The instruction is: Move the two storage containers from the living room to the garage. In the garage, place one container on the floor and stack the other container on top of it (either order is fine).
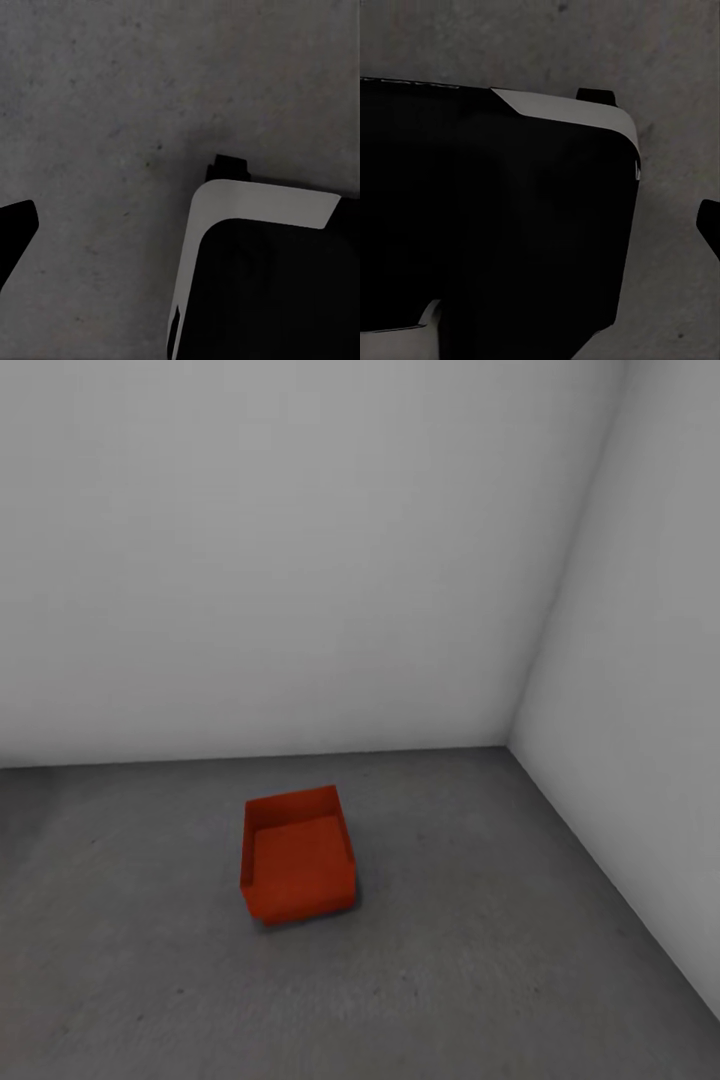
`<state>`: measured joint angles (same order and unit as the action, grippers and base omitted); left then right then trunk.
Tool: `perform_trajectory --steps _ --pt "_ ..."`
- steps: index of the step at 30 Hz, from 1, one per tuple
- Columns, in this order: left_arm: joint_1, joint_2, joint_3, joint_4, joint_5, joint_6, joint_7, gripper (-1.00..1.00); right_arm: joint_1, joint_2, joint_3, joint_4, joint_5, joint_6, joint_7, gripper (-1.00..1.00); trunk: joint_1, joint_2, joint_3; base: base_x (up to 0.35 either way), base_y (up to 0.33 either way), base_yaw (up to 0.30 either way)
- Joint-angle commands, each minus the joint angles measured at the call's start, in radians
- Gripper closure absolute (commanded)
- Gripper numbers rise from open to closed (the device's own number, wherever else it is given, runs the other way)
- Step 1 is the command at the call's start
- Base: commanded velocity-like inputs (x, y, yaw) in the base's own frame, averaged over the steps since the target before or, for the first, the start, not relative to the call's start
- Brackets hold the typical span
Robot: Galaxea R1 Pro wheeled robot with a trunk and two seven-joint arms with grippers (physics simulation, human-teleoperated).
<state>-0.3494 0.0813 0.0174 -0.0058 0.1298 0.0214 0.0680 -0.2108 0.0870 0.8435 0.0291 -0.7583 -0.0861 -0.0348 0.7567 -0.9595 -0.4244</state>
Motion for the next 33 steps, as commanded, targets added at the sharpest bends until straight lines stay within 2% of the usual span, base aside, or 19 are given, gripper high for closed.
perform_trajectory --steps 1,33 --pt "0.000 0.000 0.001 -0.001 0.008 0.003 0.001 -1.00 -0.001 0.001 0.008 0.003 -0.007 -0.004 0.000 -1.00 0.000 -0.001 0.001 0.000 0.000 0.000" --pt "0.000 0.000 0.001 -0.001 0.008 0.002 0.001 -1.00 -0.001 0.000 0.008 0.002 -0.006 -0.004 0.000 -1.00 0.000 -0.001 0.050 0.000 0.000 0.000"
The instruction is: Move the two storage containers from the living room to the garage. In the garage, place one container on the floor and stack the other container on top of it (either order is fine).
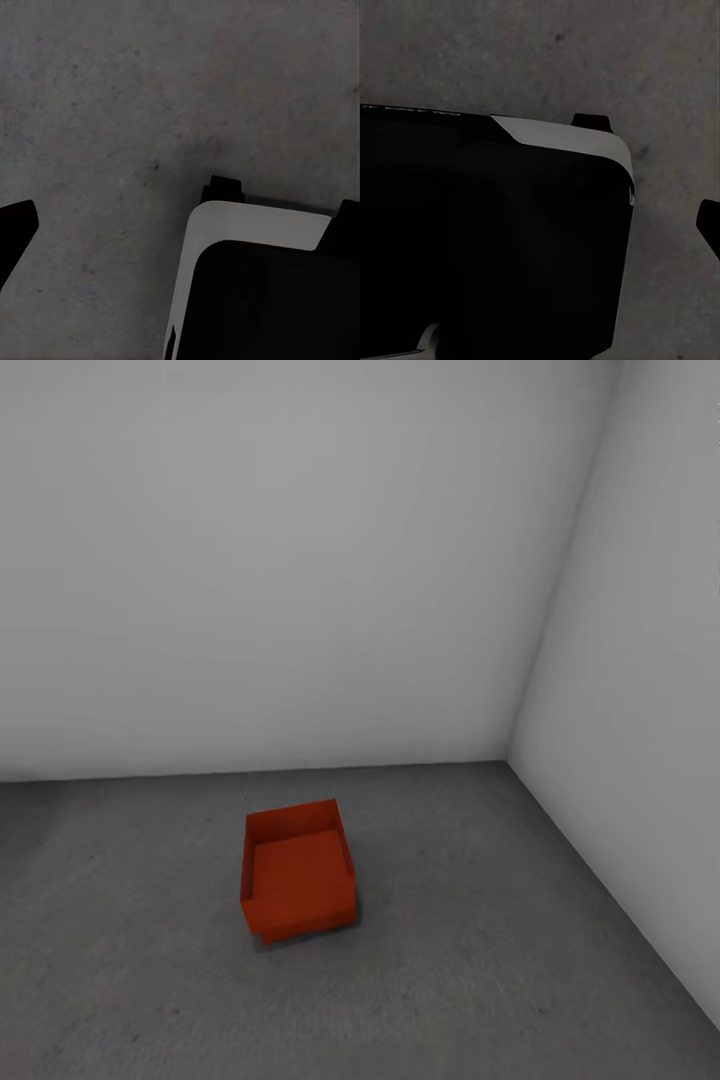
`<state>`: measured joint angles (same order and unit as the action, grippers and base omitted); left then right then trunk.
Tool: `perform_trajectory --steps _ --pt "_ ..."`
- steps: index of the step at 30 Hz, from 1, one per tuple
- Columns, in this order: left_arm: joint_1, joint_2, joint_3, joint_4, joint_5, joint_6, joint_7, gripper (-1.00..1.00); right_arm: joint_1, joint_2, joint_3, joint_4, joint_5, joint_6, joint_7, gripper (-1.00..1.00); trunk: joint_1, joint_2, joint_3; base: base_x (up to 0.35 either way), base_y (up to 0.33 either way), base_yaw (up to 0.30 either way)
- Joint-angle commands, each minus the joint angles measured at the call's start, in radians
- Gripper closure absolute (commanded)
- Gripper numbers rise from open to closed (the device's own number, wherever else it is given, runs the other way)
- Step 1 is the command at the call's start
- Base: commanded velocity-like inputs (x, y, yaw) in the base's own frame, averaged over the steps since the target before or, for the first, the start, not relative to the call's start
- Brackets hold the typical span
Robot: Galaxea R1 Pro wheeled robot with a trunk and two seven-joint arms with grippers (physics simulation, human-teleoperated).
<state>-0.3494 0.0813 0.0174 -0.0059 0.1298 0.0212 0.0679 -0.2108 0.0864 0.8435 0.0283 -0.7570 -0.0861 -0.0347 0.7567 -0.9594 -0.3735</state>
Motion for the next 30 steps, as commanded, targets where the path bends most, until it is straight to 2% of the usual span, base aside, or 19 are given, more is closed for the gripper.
perform_trajectory --steps 1,21,26,27,29,30 --pt "0.000 0.000 0.001 -0.001 0.008 0.003 0.001 -1.00 -0.001 0.001 0.008 0.003 -0.007 -0.004 -0.001 -1.00 0.000 -0.001 0.000 0.000 0.000 0.000" --pt "0.000 -0.001 0.001 -0.001 0.008 0.002 0.001 -1.00 -0.001 0.000 0.008 0.003 -0.008 -0.007 -0.001 -1.00 0.000 -0.001 0.008 0.000 0.000 0.000" --pt "0.000 -0.018 0.004 0.000 0.014 0.005 0.001 -1.00 -0.001 0.000 0.008 0.002 -0.008 -0.007 -0.001 -1.00 0.000 -0.001 0.008 0.000 0.000 0.000" --pt "0.000 -0.032 0.005 0.002 0.017 0.025 0.000 -1.00 -0.001 0.000 0.008 0.002 -0.008 -0.007 -0.001 -1.00 0.000 -0.001 0.008 0.000 0.000 0.000" --pt "0.004 -0.039 0.005 0.002 0.018 0.055 0.000 -1.00 -0.001 0.001 0.008 0.002 -0.007 -0.007 -0.001 -1.00 0.000 -0.001 0.008 0.000 0.000 0.000" --pt "0.014 -0.043 0.004 0.002 0.018 0.100 0.000 -1.00 -0.001 0.000 0.008 0.002 -0.007 -0.007 -0.001 -1.00 0.000 -0.001 0.008 0.000 0.000 0.000"
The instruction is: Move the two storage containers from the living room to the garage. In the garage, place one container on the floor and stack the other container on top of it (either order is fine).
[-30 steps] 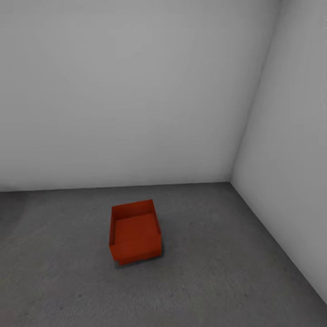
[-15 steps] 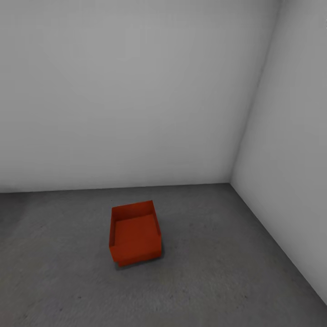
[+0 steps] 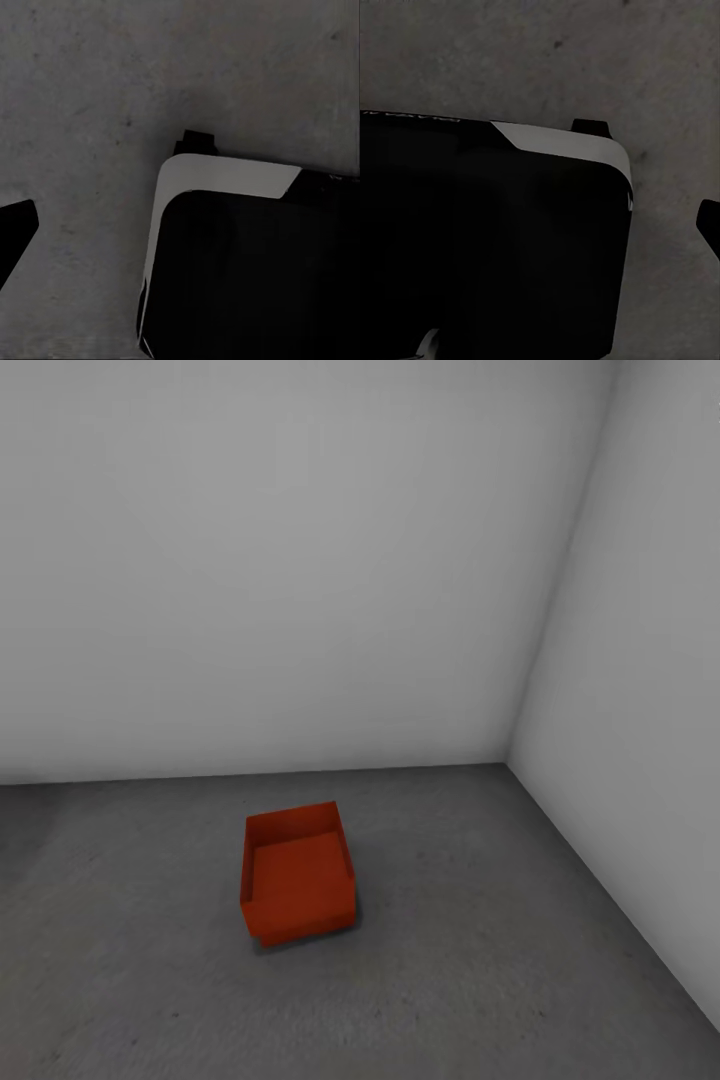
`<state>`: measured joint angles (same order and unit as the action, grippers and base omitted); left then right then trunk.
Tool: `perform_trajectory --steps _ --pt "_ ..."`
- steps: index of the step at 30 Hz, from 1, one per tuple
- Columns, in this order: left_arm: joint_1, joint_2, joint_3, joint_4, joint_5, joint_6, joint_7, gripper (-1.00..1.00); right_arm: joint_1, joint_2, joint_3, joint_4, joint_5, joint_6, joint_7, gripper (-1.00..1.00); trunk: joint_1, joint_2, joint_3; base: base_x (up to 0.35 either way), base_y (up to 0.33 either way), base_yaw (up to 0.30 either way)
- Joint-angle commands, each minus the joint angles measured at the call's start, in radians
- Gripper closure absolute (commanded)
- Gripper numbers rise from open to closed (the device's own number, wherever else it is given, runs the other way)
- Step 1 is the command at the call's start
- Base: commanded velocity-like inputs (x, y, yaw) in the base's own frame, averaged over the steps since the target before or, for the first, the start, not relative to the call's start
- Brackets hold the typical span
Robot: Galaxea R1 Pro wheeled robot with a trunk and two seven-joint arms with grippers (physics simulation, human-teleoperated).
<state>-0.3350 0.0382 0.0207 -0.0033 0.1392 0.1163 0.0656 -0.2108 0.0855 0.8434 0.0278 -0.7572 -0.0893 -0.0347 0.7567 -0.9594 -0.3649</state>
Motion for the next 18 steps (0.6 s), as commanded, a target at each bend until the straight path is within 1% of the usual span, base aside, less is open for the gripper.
perform_trajectory --steps 1,4,6,8,10,11,18 --pt "0.010 -0.002 0.001 -0.001 0.008 0.043 0.002 -1.00 -0.001 0.001 0.008 0.003 -0.007 -0.004 -0.001 -1.00 0.000 -0.001 -0.001 0.000 0.000 0.000" --pt "0.018 -0.002 0.000 -0.001 0.006 0.068 0.002 -1.00 -0.001 0.001 0.008 0.003 -0.007 -0.004 -0.001 -1.00 0.000 -0.001 -0.001 0.000 0.000 0.000" --pt "0.020 -0.001 0.000 -0.001 0.004 0.065 0.002 -1.00 -0.001 0.001 0.008 0.003 -0.007 -0.004 -0.001 -1.00 0.000 -0.001 -0.001 0.000 0.000 0.000" --pt "0.021 -0.001 -0.001 -0.001 0.004 0.050 0.003 -1.00 -0.001 0.001 0.008 0.003 -0.007 -0.004 -0.001 -1.00 0.000 -0.001 -0.001 0.000 0.000 0.000" --pt "0.022 0.000 -0.001 -0.001 0.003 -0.015 0.003 -1.00 -0.001 0.001 0.008 0.003 -0.007 -0.004 -0.001 -1.00 0.000 -0.001 -0.001 0.000 0.000 0.000" --pt "0.022 0.000 -0.002 -0.001 0.001 -0.030 0.003 -1.00 -0.001 0.000 0.008 0.003 -0.007 -0.004 -0.001 -1.00 0.000 -0.001 -0.001 0.000 0.000 0.000" --pt "0.022 0.002 -0.002 -0.003 -0.001 -0.040 0.003 -1.00 -0.001 0.000 0.009 0.003 -0.005 -0.004 -0.001 -1.00 0.000 -0.001 -0.001 0.000 0.000 0.000"
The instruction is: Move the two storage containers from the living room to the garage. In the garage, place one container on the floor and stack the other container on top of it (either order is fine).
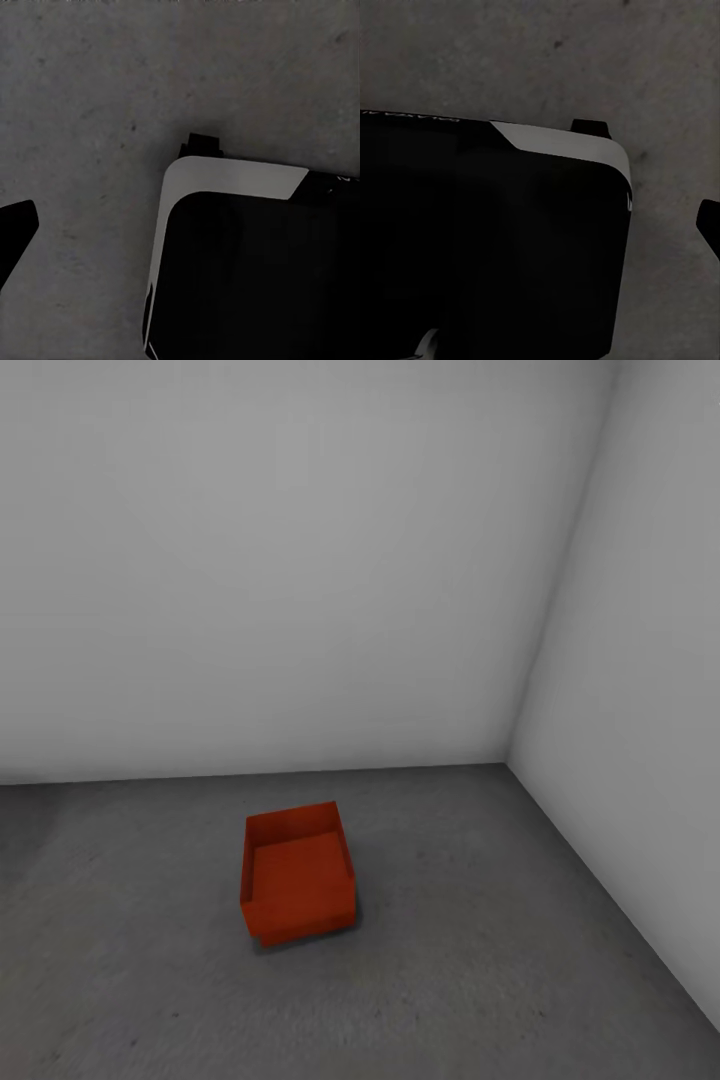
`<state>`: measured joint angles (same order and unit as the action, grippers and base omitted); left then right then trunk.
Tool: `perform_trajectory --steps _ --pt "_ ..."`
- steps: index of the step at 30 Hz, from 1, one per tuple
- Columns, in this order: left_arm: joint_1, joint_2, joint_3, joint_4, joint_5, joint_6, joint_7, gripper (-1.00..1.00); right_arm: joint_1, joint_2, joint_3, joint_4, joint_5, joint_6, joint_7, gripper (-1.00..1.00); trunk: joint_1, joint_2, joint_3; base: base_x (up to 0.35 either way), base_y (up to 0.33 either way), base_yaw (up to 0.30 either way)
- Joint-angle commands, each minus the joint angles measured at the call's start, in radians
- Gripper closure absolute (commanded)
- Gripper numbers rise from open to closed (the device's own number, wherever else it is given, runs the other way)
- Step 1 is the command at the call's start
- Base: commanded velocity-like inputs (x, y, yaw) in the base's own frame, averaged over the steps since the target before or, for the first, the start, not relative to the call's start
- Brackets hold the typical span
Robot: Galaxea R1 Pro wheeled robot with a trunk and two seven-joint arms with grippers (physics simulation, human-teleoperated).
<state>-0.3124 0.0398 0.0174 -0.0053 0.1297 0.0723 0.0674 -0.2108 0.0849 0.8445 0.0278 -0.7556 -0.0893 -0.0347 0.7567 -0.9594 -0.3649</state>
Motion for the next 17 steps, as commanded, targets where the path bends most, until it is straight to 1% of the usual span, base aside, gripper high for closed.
perform_trajectory --steps 1,17 --pt "-0.001 0.000 0.001 -0.001 0.008 0.003 0.002 -1.00 -0.001 0.001 0.008 0.003 -0.007 -0.004 -0.001 -1.00 0.000 -0.001 -0.001 0.000 0.000 0.000" --pt "-0.001 0.001 -0.001 -0.009 0.004 0.001 0.002 -1.00 -0.001 0.001 0.008 0.003 -0.006 -0.004 -0.001 -1.00 0.000 -0.001 -0.001 0.000 0.000 0.000"
